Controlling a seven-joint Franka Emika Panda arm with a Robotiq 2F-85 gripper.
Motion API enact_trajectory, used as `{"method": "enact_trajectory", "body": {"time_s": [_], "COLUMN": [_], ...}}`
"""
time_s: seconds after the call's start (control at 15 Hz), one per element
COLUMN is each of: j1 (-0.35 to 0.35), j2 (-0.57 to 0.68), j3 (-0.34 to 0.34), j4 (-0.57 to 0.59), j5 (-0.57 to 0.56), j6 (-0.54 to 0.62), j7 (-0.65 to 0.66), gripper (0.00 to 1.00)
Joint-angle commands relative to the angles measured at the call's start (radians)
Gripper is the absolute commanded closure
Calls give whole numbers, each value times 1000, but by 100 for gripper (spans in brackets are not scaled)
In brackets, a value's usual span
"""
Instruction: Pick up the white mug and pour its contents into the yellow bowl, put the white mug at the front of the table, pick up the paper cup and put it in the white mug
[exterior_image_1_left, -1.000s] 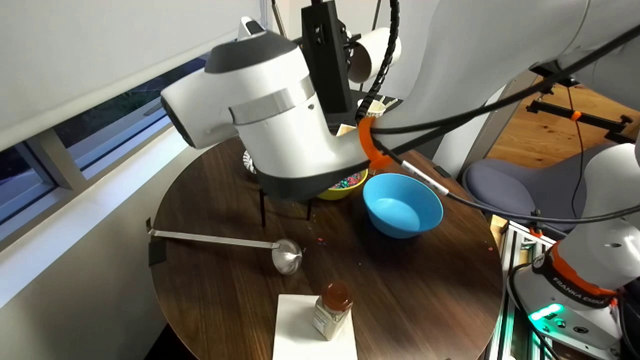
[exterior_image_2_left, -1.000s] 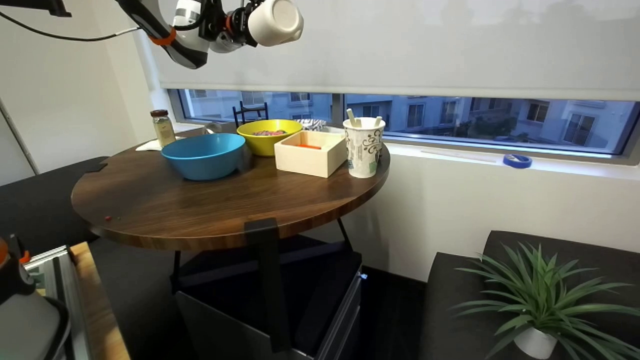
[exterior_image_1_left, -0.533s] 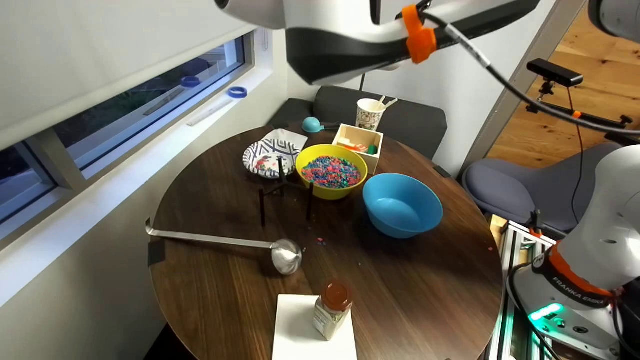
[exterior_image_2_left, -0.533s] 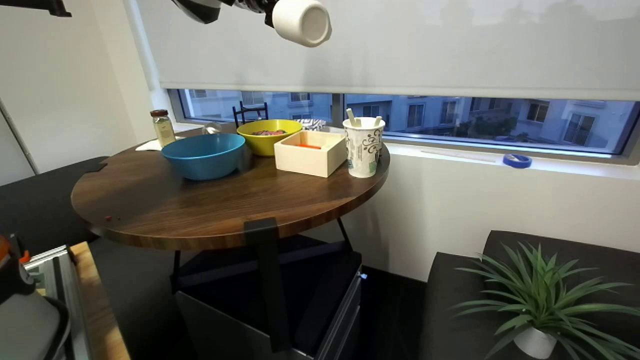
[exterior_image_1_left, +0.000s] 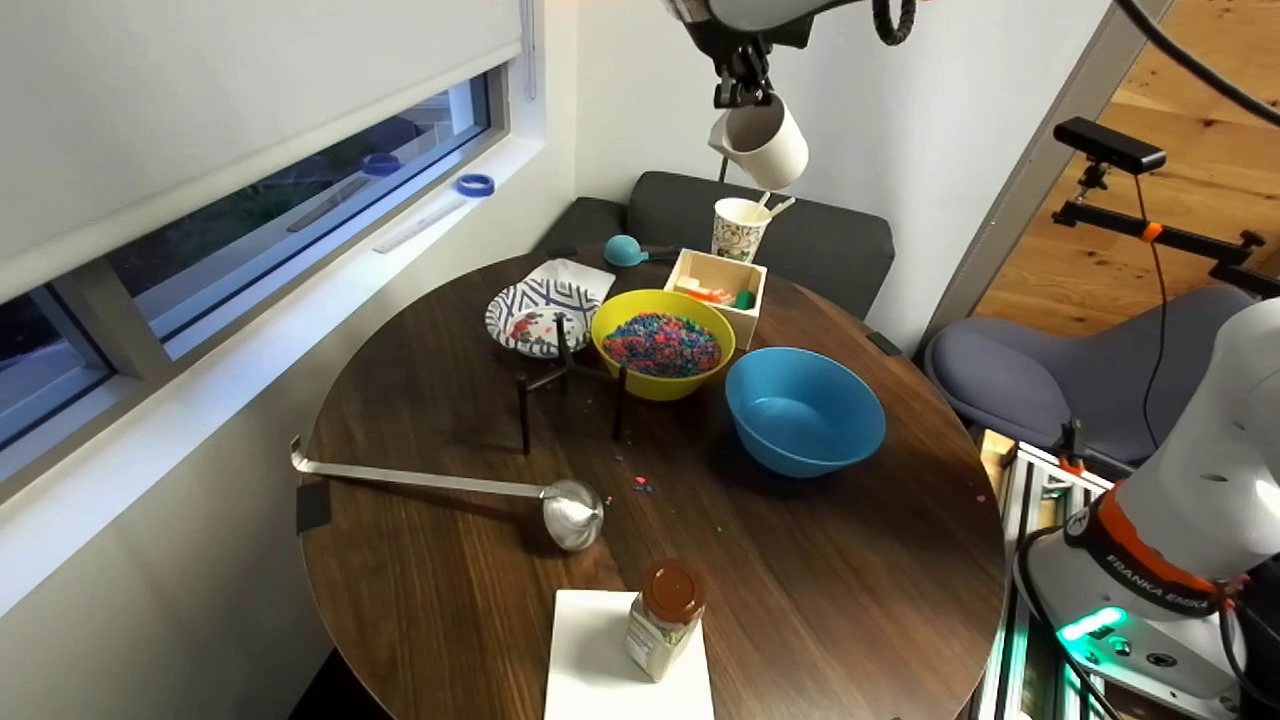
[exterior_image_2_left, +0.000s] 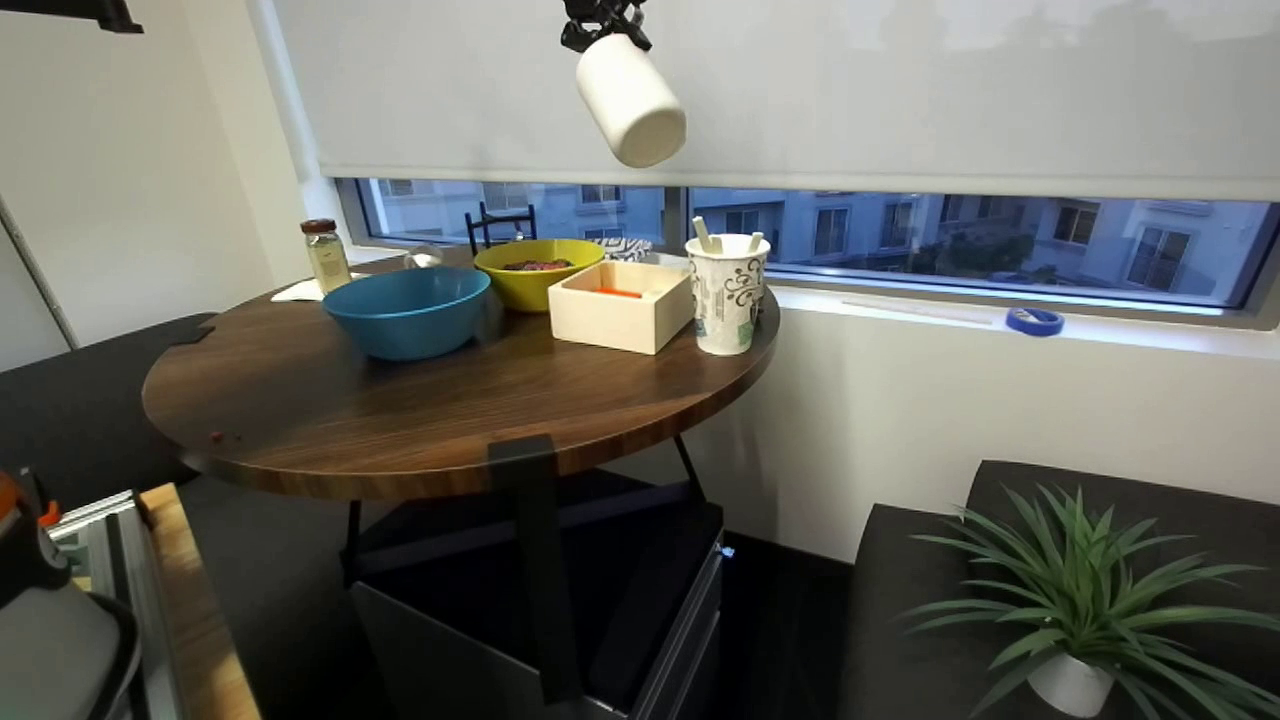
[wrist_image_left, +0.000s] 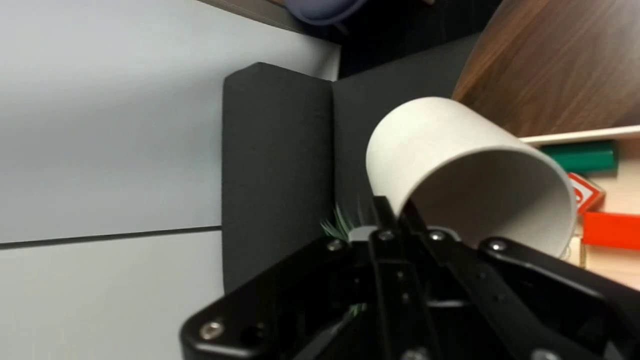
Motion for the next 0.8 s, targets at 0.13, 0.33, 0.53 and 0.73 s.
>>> {"method": "enact_trajectory", "body": {"time_s": [0.13, 0.33, 0.53, 0.73], "j1": [-31, -37, -36, -52], "j2": [-41, -52, -52, 31], "j3": [-22, -25, -24, -27], "j4": [-9, -11, -14, 73], "j5": [107, 126, 128, 241], "j6": [103, 117, 117, 153], "j7": [-2, -2, -2, -33], "gripper": [95, 95, 99, 99]}}
